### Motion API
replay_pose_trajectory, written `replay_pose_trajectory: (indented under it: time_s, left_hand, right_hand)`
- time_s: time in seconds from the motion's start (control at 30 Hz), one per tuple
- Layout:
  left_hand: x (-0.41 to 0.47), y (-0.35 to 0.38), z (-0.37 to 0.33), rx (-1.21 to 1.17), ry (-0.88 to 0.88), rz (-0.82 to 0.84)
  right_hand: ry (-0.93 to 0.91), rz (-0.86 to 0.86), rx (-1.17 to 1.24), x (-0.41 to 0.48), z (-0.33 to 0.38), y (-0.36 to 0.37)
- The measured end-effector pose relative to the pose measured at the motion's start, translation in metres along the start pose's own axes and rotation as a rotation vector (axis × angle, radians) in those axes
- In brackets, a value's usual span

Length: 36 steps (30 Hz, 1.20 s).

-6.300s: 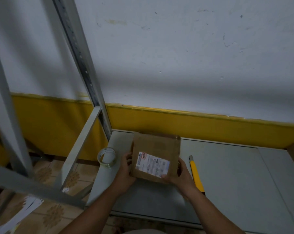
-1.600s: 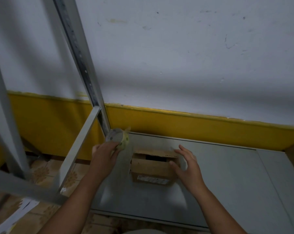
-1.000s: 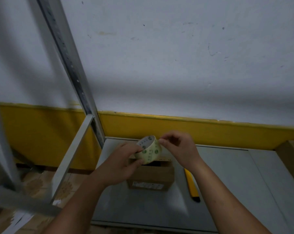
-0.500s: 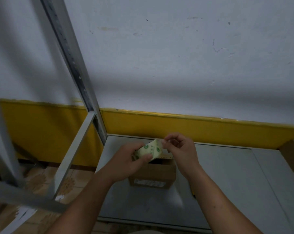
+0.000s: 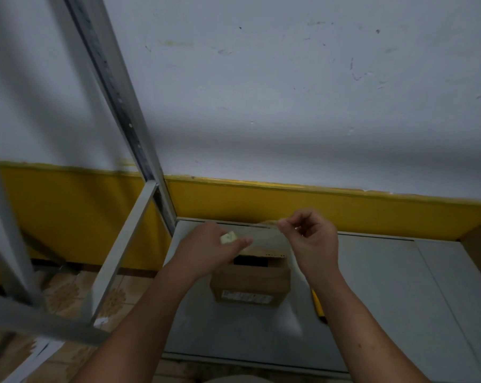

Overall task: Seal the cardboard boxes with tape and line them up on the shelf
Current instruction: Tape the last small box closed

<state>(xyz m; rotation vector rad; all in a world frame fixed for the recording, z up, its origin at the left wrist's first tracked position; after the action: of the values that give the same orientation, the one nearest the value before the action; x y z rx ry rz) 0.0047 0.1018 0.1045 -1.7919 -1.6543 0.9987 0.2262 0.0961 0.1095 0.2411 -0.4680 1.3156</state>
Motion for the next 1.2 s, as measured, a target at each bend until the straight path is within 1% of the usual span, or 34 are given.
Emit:
replay_pose_trajectory:
  time_s: [0.03, 0.1, 0.17, 0.27, 0.33, 0.37, 0.47, 0.53, 0.63, 0.7, 0.77, 0.83, 0.9, 0.93, 1.03, 1.1, 1.13, 1.2]
  left_hand:
    - [0.001, -0.003, -0.001, 0.018, -0.002, -0.013]
    - [0.001, -0.008, -0.002, 0.010, 0.079, -0.028]
    - [-0.001, -0.011, 0.000, -0.155, 0.180, 0.029]
    - [-0.008, -0.019, 0.003, -0.477, 0.292, 0.133]
    - [-0.012, -0.019, 0.004, -0.570, 0.346, 0.174]
    - [-0.014, -0.018, 0.005, -0.580, 0.356, 0.180]
    - [-0.012, -0.012, 0.008, -0.527, 0.354, 0.106]
    - [-0.009, -0.010, 0.010, -0.478, 0.336, 0.068]
    - [-0.004, -0.012, 0.017, -0.382, 0.276, 0.115]
    - [0.003, -0.014, 0.026, -0.186, 0.242, 0.114]
    - [0.009, -0.018, 0.035, 0.029, 0.148, 0.067]
    - [0.014, -0.023, 0.038, 0.141, 0.052, 0.019]
    - [0.014, -0.027, 0.036, 0.141, -0.003, 0.019]
    - [0.013, -0.029, 0.035, 0.101, 0.005, 0.056]
    - [0.011, -0.034, 0.036, -0.169, 0.090, 0.222]
    - [0.011, -0.035, 0.037, -0.281, 0.155, 0.266]
    - [0.012, -0.035, 0.036, -0.293, 0.173, 0.271]
    - [0.016, -0.029, 0.037, -0.243, 0.150, 0.305]
  right_hand:
    - [-0.018, -0.012, -0.006, -0.001, 0.001, 0.000]
    - [-0.008, -0.047, -0.023, -0.001, -0.001, -0.002]
    - [0.045, -0.088, -0.014, 0.002, -0.007, -0.007]
    - [0.171, -0.125, 0.123, 0.006, -0.021, -0.015]
    - [0.218, -0.124, 0.173, 0.004, -0.027, -0.016]
    - [0.234, -0.127, 0.191, 0.002, -0.030, -0.016]
    - [0.275, -0.133, 0.236, -0.002, -0.036, -0.016]
    - [0.262, -0.092, 0.200, -0.003, -0.035, -0.017]
    - [0.219, -0.056, 0.108, 0.000, -0.030, -0.025]
    - [0.201, -0.056, 0.094, 0.004, -0.027, -0.035]
    - [0.196, -0.022, 0.089, 0.006, -0.023, -0.039]
    - [0.202, -0.027, 0.077, 0.004, -0.022, -0.039]
    - [0.227, -0.050, 0.068, 0.000, -0.026, -0.039]
    - [0.251, -0.060, 0.064, -0.002, -0.030, -0.040]
    - [0.394, -0.068, 0.096, -0.011, -0.049, -0.044]
    - [0.478, -0.064, 0.111, -0.018, -0.061, -0.049]
    - [0.499, -0.060, 0.104, -0.020, -0.066, -0.051]
    - [0.502, -0.047, 0.066, -0.024, -0.067, -0.054]
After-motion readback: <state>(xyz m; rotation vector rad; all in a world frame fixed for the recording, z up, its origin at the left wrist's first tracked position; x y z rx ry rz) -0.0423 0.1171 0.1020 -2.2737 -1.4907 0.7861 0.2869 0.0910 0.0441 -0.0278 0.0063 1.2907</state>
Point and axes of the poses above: each hand's wrist, its own x-axis towards the middle knuckle, its own y-axis out of the palm, z = x × y, the point moved 3 cm from there along x, towards the middle knuckle, and after that the axes turned 10 degrees about -y, right-handed, at the moved point
